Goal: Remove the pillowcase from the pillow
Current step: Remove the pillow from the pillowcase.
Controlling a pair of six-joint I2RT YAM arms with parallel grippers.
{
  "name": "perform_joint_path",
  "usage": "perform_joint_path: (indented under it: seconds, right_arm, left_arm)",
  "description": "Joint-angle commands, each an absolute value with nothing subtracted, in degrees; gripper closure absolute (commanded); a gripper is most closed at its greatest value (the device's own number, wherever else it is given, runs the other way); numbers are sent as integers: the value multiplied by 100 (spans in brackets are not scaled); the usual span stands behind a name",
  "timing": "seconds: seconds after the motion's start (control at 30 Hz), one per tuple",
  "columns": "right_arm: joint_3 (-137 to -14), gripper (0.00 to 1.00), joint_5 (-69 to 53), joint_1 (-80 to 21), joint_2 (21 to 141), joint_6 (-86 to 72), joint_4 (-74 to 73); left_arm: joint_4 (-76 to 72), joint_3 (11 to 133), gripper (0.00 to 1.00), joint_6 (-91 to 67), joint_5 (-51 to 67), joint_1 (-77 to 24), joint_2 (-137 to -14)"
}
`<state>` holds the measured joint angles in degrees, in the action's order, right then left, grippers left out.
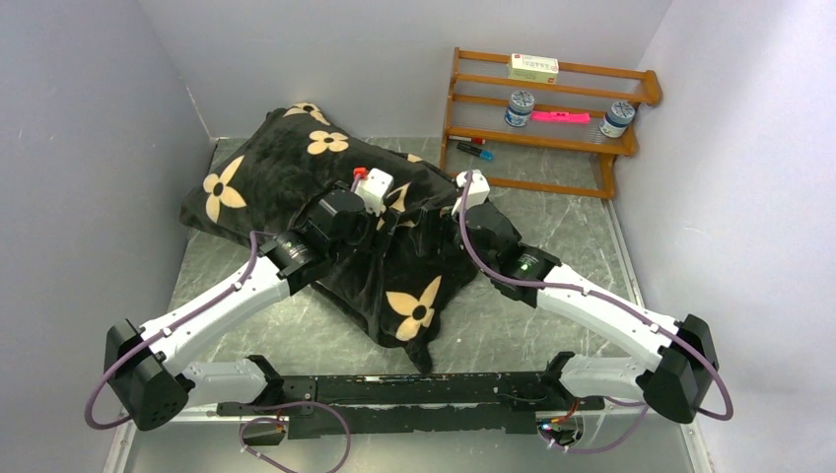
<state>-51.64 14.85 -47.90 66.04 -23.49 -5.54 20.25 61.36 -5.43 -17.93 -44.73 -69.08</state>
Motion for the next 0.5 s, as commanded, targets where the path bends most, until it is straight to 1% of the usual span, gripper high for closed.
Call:
perform_joint_path:
  seconds: [0.0, 0.13, 0.27, 0.3, 0.4, 0.47]
  right_arm:
    - [-5661, 1, 1832, -4808, 6885, -2529, -333]
    - [-5880, 3, 1874, -4808, 7280, -2718, -603]
    - [-5805, 11, 1894, -4799, 7516, -2761, -749]
    - [-5789, 14, 1931, -4801, 7569, -2752, -829]
    - [-5685, 30, 1971, -4770, 7703, -2690, -1075]
    - [-5580, 47, 1908, -4756, 7721, -2615, -1221]
  left_arm:
    - [1842, 6025, 13, -583, -1687, -4230, -6669]
    - [1854, 5981, 14, -579, -1549, -4143, -6695]
    - [1813, 5951, 14, -589, -1453, -4114, -6718]
    - [1813, 5950, 14, -581, -1446, -4102, -6728]
    - [1840, 5980, 14, -580, -1413, -4043, -6815]
    - [1860, 5993, 14, -584, -1390, -4014, -6858]
